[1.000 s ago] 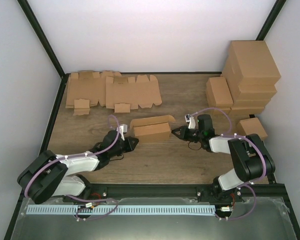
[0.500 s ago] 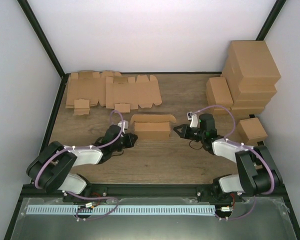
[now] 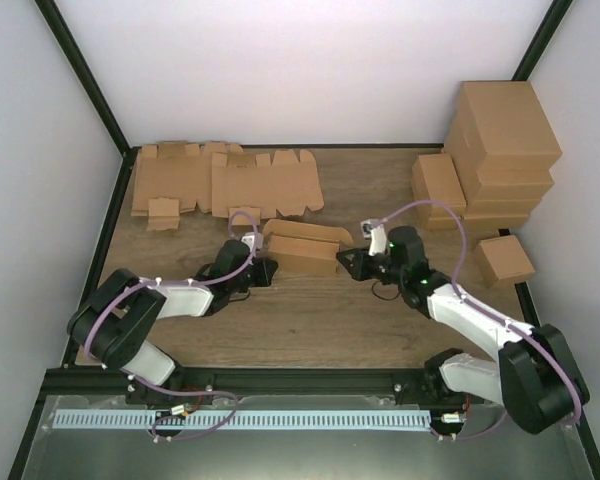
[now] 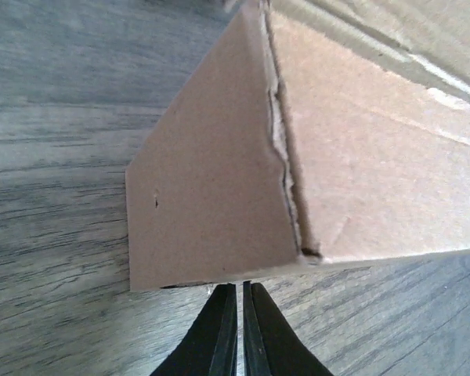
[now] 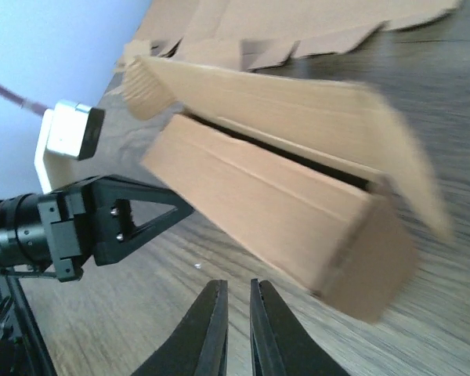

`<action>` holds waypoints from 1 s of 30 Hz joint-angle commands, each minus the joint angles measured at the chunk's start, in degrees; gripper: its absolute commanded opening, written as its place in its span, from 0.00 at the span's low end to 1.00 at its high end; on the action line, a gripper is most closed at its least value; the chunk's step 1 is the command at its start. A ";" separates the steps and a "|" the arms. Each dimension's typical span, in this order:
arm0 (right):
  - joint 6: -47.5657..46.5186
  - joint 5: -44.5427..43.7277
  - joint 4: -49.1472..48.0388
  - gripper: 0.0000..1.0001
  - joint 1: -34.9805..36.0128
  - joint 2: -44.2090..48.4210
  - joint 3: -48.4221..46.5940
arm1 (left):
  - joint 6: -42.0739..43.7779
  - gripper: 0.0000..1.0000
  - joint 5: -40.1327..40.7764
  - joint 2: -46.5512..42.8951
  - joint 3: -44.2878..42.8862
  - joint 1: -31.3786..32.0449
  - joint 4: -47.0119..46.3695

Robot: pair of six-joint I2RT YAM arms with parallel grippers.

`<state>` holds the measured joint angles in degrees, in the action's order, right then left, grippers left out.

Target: Fold the paper box

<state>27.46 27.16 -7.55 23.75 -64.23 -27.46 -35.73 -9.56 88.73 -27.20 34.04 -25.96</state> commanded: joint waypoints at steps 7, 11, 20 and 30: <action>-4.99 -8.63 2.16 0.01 11.93 -11.97 -13.82 | 3.44 0.06 0.09 -17.67 4.94 -0.21 9.11; -5.44 -9.11 2.47 0.01 13.66 -16.69 -17.06 | 5.23 0.09 1.77 -25.19 3.07 -0.29 19.02; -5.18 -16.12 5.76 0.01 17.09 -21.52 -21.75 | 10.59 0.41 2.26 -26.13 -8.90 -4.75 31.53; -6.14 -19.03 7.67 0.01 17.47 -22.21 -23.74 | 18.71 0.52 3.00 -16.19 -20.05 -6.81 35.13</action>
<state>22.68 10.68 -1.41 40.77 -85.91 -47.27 -21.87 -7.27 68.73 -42.57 27.51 6.92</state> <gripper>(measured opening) 0.009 0.521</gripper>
